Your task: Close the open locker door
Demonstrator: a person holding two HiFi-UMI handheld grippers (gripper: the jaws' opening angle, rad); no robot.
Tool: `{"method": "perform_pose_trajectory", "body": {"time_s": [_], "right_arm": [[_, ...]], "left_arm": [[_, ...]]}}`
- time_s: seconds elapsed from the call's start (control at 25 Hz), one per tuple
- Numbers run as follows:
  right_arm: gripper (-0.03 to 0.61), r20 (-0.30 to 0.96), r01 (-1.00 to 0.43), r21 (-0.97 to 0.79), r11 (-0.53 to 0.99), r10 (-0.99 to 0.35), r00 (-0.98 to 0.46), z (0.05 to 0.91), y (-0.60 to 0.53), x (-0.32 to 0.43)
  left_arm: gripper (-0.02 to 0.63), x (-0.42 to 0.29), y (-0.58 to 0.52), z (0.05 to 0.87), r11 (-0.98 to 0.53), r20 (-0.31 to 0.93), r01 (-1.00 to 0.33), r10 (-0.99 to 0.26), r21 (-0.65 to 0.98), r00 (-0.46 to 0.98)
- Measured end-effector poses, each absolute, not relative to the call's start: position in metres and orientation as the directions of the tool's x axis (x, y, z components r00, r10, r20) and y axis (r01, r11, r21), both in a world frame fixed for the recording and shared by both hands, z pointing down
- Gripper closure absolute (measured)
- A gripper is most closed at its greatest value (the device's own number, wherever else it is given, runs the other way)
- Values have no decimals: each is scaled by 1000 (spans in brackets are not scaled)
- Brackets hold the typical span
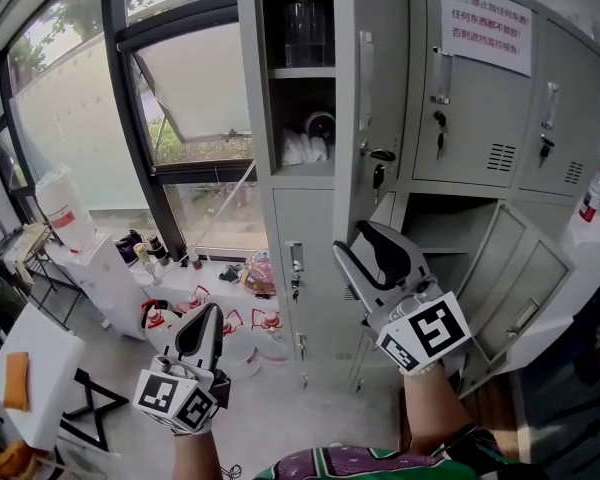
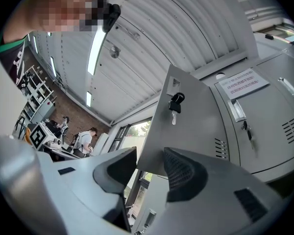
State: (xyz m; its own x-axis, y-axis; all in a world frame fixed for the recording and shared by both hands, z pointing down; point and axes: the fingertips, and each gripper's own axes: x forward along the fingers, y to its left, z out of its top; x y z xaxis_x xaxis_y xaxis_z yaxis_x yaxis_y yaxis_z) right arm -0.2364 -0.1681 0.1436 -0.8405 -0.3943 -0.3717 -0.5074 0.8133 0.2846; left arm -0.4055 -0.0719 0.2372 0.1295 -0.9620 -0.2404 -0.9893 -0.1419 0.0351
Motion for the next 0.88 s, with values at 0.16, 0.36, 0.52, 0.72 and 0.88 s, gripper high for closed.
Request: {"method": "perform_pose_trajectory", "body": {"time_s": [0.16, 0.36, 0.52, 0.72, 0.88], "right_arm": [[416, -367, -486, 289, 825, -373, -852, 144, -172, -244], [407, -373, -456, 300, 838, -337, -865, 145, -175, -252], [409, -385, -409, 298, 863, -284, -878, 145, -177, -258], [408, -399, -354, 279, 892, -228, -888, 145, -181, -263], [409, -412, -333, 281, 900, -200, -889, 145, -185, -264]], "left_arm": [[592, -407, -72, 241, -126, -232, -991, -966, 39, 114], [592, -421, -70, 244, -77, -225, -996, -972, 52, 63], [592, -427, -70, 244, -49, -230, -997, -972, 57, 35], [592, -427, -76, 246, -40, -219, -997, -975, 60, 26], [592, -425, -79, 245, -38, -214, -998, -976, 53, 26]]}}
